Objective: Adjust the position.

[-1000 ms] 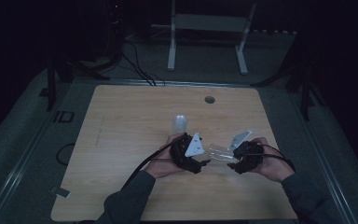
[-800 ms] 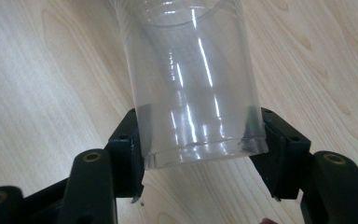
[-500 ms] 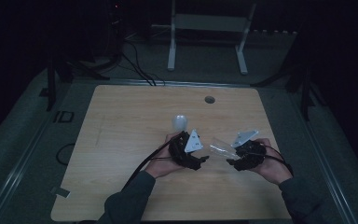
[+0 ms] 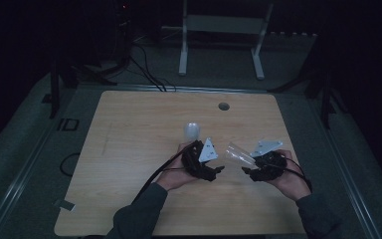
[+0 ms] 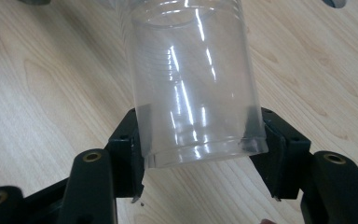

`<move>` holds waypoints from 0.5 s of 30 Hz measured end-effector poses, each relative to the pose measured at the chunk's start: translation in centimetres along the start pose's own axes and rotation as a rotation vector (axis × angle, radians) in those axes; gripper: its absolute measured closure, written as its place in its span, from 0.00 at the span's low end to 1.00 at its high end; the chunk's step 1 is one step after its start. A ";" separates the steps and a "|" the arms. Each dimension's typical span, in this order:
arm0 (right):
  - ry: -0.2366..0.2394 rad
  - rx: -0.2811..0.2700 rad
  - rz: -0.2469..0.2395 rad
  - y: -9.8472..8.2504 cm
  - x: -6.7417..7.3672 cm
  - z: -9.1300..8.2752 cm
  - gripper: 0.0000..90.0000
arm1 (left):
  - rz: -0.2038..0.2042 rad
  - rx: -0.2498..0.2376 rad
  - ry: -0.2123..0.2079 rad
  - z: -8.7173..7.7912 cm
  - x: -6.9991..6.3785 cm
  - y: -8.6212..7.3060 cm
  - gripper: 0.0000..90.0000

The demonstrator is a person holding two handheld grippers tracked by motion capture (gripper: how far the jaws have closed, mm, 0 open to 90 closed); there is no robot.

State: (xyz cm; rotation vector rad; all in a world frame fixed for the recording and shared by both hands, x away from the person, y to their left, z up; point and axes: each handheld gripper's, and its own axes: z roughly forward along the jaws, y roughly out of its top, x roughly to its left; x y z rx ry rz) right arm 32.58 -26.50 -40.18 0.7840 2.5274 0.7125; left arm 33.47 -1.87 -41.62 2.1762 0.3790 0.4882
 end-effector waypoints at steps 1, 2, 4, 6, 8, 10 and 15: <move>-0.004 -0.007 0.009 -0.1 0.1 0.0 0.46 | -0.003 -0.001 -0.001 0.0 0.0 0.0 0.27; -0.008 -0.017 0.013 -0.2 0.1 0.0 0.46 | -0.007 -0.003 -0.003 0.0 0.0 0.0 0.27; -0.015 -0.035 0.028 -0.3 0.2 0.0 0.46 | -0.012 -0.005 -0.004 0.0 0.0 0.0 0.27; -0.020 -0.049 0.040 -0.4 0.3 0.0 0.46 | -0.009 -0.003 -0.002 0.1 0.0 0.1 0.27; -0.033 -0.061 0.043 -0.5 0.3 -0.1 0.46 | -0.015 -0.007 0.005 0.1 0.0 0.1 0.28; -0.036 -0.077 0.054 -0.5 0.4 -0.2 0.46 | -0.022 -0.010 0.003 0.1 0.0 0.1 0.28; -0.058 -0.119 0.071 -0.6 0.5 -0.4 0.46 | -0.025 -0.010 0.000 0.1 -0.1 0.2 0.28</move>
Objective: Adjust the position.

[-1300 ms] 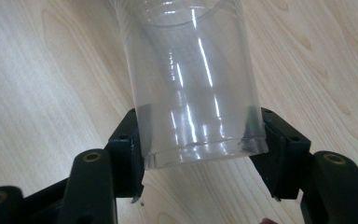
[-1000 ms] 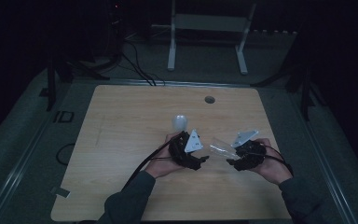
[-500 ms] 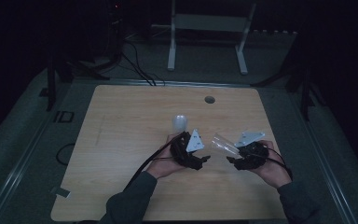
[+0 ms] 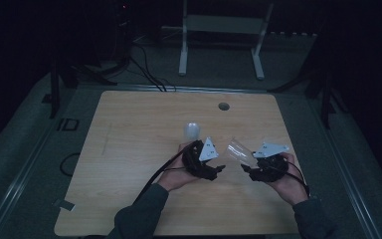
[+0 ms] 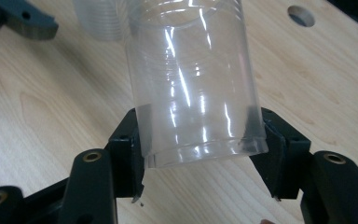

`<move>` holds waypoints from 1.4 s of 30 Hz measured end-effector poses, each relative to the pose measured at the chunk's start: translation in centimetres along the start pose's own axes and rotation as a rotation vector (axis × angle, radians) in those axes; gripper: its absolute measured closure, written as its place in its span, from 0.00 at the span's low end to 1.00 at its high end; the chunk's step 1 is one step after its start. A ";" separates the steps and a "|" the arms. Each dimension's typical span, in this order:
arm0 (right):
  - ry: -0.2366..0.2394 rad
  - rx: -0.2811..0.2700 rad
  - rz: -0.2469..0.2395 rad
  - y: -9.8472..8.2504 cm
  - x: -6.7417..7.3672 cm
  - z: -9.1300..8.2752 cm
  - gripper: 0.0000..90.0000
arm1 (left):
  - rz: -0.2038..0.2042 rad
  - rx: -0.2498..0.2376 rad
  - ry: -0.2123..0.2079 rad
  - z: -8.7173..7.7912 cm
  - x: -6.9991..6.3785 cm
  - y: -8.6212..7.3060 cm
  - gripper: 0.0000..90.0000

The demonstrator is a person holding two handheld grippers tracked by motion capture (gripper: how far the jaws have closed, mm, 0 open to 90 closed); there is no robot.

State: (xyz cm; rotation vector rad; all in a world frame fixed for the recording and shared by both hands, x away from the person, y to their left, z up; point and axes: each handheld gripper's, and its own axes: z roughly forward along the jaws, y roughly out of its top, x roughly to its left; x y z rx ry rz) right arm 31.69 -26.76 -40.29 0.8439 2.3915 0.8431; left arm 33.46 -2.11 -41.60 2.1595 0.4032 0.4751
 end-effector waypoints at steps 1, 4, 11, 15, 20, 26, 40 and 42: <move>-0.002 -0.007 0.004 0.0 0.0 0.0 0.46 | 0.000 0.001 -0.001 0.0 0.0 0.0 0.28; -0.012 -0.021 0.014 -0.1 0.1 0.0 0.46 | -0.004 0.000 -0.004 0.1 -0.1 0.0 0.28; -0.025 -0.054 0.030 -0.2 0.4 0.1 0.47 | -0.026 -0.008 -0.019 0.1 0.0 0.2 0.28; -0.029 -0.074 0.044 -0.2 0.5 0.1 0.46 | -0.046 -0.021 -0.026 0.0 0.1 0.3 0.28; -0.043 -0.101 0.055 -0.2 0.8 0.1 0.47 | -0.054 -0.020 -0.018 0.1 0.2 0.3 0.28; -0.077 -0.134 0.066 -0.4 1.0 0.0 0.47 | -0.059 -0.020 -0.027 0.3 0.1 0.3 0.28; -0.124 -0.192 0.062 -0.7 2.1 0.3 0.47 | -0.070 -0.029 -0.030 0.5 -0.3 0.6 0.28; -0.127 -0.205 0.073 -0.8 2.2 0.3 0.47 | -0.073 -0.030 -0.029 0.5 -0.3 0.6 0.28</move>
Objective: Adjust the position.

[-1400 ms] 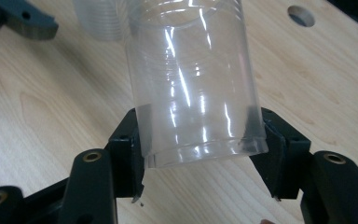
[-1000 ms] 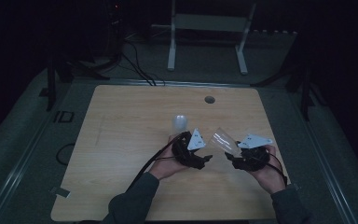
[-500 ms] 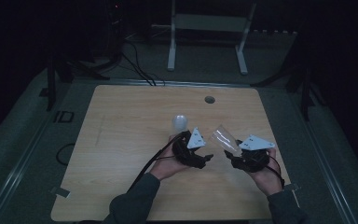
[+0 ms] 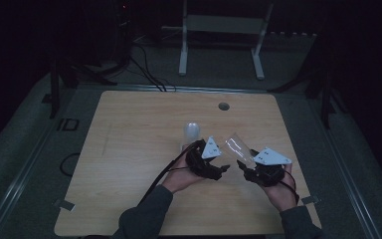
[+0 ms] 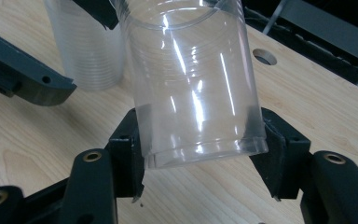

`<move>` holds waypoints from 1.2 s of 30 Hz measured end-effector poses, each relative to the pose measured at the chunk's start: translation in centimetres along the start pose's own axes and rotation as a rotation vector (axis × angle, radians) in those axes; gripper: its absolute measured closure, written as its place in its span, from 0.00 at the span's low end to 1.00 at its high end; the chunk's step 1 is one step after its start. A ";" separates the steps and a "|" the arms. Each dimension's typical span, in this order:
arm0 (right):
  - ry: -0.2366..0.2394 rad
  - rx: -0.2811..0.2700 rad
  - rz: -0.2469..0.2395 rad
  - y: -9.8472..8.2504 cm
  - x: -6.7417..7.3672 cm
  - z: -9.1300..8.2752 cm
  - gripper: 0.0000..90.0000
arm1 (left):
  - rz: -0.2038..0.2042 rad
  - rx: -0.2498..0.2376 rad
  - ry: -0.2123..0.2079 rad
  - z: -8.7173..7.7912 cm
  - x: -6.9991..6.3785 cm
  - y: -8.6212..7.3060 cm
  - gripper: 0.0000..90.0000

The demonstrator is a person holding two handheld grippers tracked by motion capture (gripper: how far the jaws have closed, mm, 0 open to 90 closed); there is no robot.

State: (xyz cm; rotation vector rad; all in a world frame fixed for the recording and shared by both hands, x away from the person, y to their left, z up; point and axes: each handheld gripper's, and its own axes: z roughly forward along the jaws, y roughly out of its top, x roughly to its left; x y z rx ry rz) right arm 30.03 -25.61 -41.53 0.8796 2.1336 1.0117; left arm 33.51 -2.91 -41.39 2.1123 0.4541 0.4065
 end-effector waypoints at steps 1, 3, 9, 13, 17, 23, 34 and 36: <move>0.001 -0.007 0.009 0.0 0.0 0.0 0.47 | -0.002 -0.001 0.001 0.0 0.0 0.0 0.28; -0.003 -0.015 0.018 -0.1 0.0 0.0 0.47 | -0.011 -0.004 0.001 0.0 0.1 0.0 0.28; -0.010 -0.036 0.048 -0.4 0.1 0.0 0.47 | -0.028 -0.020 0.001 -0.1 0.1 0.1 0.28; -0.011 -0.057 0.074 -0.6 0.1 0.0 0.47 | -0.036 -0.026 0.004 -0.1 0.2 0.2 0.28; -0.002 -0.076 0.109 -0.7 -0.1 0.1 0.47 | -0.043 -0.030 0.004 0.0 0.2 0.3 0.28; -0.004 -0.102 0.129 -0.6 0.0 0.2 0.47 | -0.065 -0.043 -0.002 0.0 0.4 0.3 0.28; -0.020 -0.152 0.169 -0.6 0.0 0.1 0.47 | -0.108 -0.063 -0.013 0.1 0.7 0.5 0.28; -0.021 -0.156 0.172 -0.6 0.0 0.1 0.47 | -0.118 -0.067 -0.018 0.2 0.8 0.5 0.28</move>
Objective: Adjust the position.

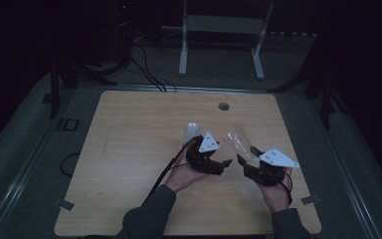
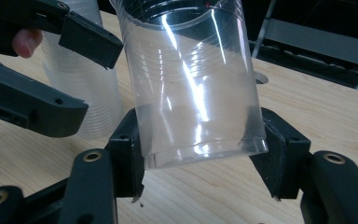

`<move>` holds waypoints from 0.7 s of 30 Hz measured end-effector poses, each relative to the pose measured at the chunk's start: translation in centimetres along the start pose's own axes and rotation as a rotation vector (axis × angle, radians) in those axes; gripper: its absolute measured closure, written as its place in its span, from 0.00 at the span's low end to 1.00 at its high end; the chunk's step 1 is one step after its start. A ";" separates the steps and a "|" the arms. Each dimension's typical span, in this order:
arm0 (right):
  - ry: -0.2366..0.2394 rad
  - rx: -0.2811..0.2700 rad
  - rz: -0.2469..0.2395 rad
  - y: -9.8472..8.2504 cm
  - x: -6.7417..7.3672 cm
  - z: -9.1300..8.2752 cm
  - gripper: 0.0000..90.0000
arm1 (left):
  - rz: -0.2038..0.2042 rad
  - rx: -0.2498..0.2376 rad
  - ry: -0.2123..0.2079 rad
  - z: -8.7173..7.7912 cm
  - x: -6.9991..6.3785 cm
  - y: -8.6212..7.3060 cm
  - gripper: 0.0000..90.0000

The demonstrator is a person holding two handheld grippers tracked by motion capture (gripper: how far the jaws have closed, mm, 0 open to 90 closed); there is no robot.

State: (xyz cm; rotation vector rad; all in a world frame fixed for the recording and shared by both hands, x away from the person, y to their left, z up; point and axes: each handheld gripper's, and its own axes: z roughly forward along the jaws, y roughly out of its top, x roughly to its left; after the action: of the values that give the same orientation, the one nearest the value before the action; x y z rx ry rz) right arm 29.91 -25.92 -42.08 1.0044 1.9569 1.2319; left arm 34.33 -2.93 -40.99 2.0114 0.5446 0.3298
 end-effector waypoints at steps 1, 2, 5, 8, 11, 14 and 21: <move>-0.002 -0.004 -0.001 0.0 0.0 0.0 0.47 | -0.003 -0.002 -0.001 0.0 0.0 0.0 0.28; -0.004 -0.006 0.001 0.0 0.0 -0.1 0.47 | -0.006 -0.005 -0.003 0.0 0.0 0.1 0.28; -0.007 -0.018 0.003 0.0 -0.1 -0.2 0.47 | -0.008 -0.010 -0.007 0.1 -0.1 0.2 0.28; -0.011 -0.024 0.006 0.0 -0.1 -0.3 0.47 | -0.020 -0.018 -0.012 0.2 -0.1 0.3 0.28; -0.016 -0.035 0.013 -0.1 0.0 -0.3 0.47 | -0.037 -0.024 -0.023 0.1 0.1 0.5 0.28; -0.023 -0.048 0.017 -0.2 0.0 -0.4 0.47 | -0.062 -0.038 -0.034 0.1 0.2 0.6 0.28; -0.032 -0.077 0.023 -0.3 0.1 -0.6 0.47 | -0.099 -0.065 -0.055 0.0 0.4 1.0 0.28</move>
State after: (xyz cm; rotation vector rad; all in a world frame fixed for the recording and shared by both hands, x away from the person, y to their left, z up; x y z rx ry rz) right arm 29.30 -26.15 -42.13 1.0043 1.8641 1.2853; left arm 34.89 -3.16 -40.15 1.9179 0.5886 0.2284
